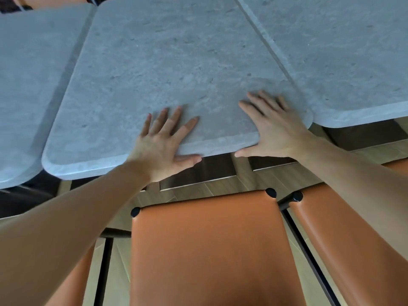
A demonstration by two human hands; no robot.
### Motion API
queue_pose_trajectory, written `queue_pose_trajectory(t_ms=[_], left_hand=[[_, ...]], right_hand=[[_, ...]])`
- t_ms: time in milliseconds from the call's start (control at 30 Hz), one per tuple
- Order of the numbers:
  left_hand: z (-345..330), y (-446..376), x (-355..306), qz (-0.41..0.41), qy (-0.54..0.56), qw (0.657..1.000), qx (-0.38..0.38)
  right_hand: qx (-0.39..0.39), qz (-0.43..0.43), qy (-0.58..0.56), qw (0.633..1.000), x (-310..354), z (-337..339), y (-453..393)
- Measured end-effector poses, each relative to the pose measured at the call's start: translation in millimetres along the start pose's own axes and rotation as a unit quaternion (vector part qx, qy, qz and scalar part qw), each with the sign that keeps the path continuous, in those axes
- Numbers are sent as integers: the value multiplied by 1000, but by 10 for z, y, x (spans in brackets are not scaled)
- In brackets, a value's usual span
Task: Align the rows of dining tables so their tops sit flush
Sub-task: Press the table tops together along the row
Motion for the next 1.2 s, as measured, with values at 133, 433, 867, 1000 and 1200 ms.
queue_pose_trajectory(t_ms=[133, 433, 867, 1000, 1200], left_hand=[[-40, 119, 334, 29, -34, 999, -11], [-90, 69, 346, -14, -73, 996, -57], [-97, 33, 337, -31, -94, 993, -66], [-88, 29, 340, -33, -92, 993, -59], [-79, 27, 335, -35, -93, 993, -60]], right_hand=[[-14, -12, 24, 1000, 14, -3, 32], [-51, -1, 33, 998, 29, -9, 39], [-97, 26, 57, 993, 9, -22, 24], [-101, 28, 57, 993, -1, -29, 23], [-98, 33, 60, 993, -5, -29, 13]])
Point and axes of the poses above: each hand's wrist, its own y-axis away from the middle knuckle, its own z-axis out of the back of the hand, x = y × z, the point moved 6 cm from there along -y, towards the middle knuckle, and after that the axes turned 6 degrees about z, right-handed, at the moved point
